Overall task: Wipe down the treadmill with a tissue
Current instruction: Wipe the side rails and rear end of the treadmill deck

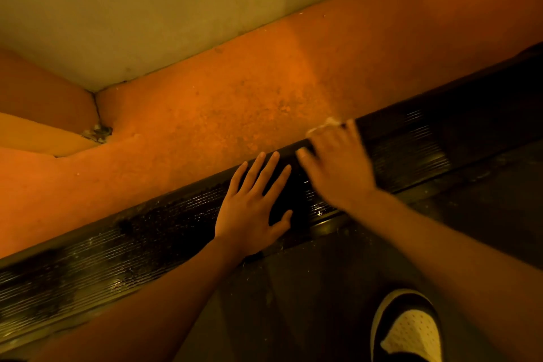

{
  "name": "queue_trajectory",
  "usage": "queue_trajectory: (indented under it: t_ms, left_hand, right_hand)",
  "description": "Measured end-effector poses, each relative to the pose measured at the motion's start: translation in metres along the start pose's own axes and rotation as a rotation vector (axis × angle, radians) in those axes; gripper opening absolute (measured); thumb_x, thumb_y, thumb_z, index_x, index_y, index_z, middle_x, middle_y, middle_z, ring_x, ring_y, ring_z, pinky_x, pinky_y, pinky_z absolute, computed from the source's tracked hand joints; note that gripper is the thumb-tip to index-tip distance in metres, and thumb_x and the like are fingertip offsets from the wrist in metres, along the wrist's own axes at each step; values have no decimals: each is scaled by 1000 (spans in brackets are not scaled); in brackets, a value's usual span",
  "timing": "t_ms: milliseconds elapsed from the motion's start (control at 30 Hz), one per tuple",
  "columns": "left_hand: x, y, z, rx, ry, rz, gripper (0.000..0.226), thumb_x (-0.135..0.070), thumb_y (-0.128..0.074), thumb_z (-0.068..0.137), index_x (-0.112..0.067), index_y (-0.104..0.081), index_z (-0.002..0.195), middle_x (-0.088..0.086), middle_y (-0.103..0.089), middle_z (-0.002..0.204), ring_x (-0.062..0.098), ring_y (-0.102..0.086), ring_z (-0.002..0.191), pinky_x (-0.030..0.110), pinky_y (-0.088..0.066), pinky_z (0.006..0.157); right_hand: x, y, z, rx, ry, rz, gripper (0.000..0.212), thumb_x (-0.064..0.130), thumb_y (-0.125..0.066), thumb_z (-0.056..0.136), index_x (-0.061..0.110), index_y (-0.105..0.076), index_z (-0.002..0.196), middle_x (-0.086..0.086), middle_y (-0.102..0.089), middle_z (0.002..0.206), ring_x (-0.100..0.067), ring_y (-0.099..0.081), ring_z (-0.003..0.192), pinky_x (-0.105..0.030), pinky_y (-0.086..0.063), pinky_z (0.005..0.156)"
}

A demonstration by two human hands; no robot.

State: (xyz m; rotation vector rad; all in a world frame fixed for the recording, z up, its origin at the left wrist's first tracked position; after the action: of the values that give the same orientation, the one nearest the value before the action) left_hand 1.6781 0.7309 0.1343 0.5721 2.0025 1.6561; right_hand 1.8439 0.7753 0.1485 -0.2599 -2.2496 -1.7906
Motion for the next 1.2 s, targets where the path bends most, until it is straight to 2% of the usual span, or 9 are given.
queue_trajectory:
  t_ms: [167,400,500,633,733,833,967,1067,1200]
  left_hand:
    - [0,1,0,5,-5,-4,77,-60,-38,100,-20,-22,165,9,-8,174,29,-2,161,56,-16,127]
    - [0,2,0,-4,0,-10,77,-59,-39,101,-20,-23,165,10,-8,174,28,-2,161,56,-17,127]
    - [0,2,0,-2,1,-15,77,-59,-39,101,-20,-23,165,10,-9,174,28,-3,161,56,-17,127]
    - [0,0,0,8,-2,-4,79,-59,-40,100,-21,-19,166,9,-6,174,28,-2,161,56,-15,127]
    - [1,0,-1,16,-6,4,78,-59,-39,101,-20,-19,166,9,-5,174,28,0,161,56,-14,128]
    - [0,0,-2,15,0,3,77,-59,-37,102,-21,-18,166,9,-3,174,28,1,161,56,-13,128]
    - [0,1,-1,5,3,-6,77,-58,-37,102,-20,-19,166,9,-5,174,29,-1,161,57,-17,127]
    - [0,1,-2,10,0,5,76,-58,-36,102,-20,-18,166,9,-4,174,29,0,161,57,-16,127]
    - [0,0,-2,9,-3,10,76,-60,-34,102,-20,-19,166,9,-4,174,28,-1,161,57,-16,127]
  right_hand:
    - [21,-8,-8,63,200,-30,77,62,-9,105,15,-45,154,-4,-46,158,-24,-27,155,-46,-2,130]
    - [-140,48,-8,-104,-242,12,67,57,-16,104,14,-50,144,-11,-47,155,-29,-24,155,-58,-3,127]
    - [-79,31,-5,-75,-181,17,77,63,-12,102,10,-50,144,-15,-48,154,-31,-26,155,-56,-7,128]
    - [34,-12,-21,65,111,-1,87,66,1,102,10,-28,162,-10,-28,169,-26,-12,159,-46,-1,130]
    - [17,-8,-21,79,200,-55,81,65,-4,103,14,-21,165,-5,-24,171,-20,-10,160,-46,4,129]
    - [-72,18,-24,-20,22,-41,76,64,-13,104,18,-23,165,-4,-27,170,-19,-14,159,-48,7,127]
    - [-149,39,-35,-35,-257,-32,82,67,-2,101,19,-7,167,-4,-4,174,-21,1,161,-46,12,126]
    - [-103,25,-39,-50,-238,0,87,69,-1,100,13,-7,166,-10,-3,174,-26,2,161,-47,9,128]
    - [12,-21,-75,50,106,4,81,66,-10,104,14,-6,167,-5,0,174,-21,7,161,-49,1,129]
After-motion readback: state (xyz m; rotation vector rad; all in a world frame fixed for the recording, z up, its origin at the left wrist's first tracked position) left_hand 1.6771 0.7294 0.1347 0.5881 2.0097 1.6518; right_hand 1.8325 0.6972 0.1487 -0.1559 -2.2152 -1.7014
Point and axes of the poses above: each hand's wrist, its own z-axis towards the middle knuckle, its own y-axis out of the back of the hand, x = y × z, the point moved 8 cm from there along z, towards the middle knuckle
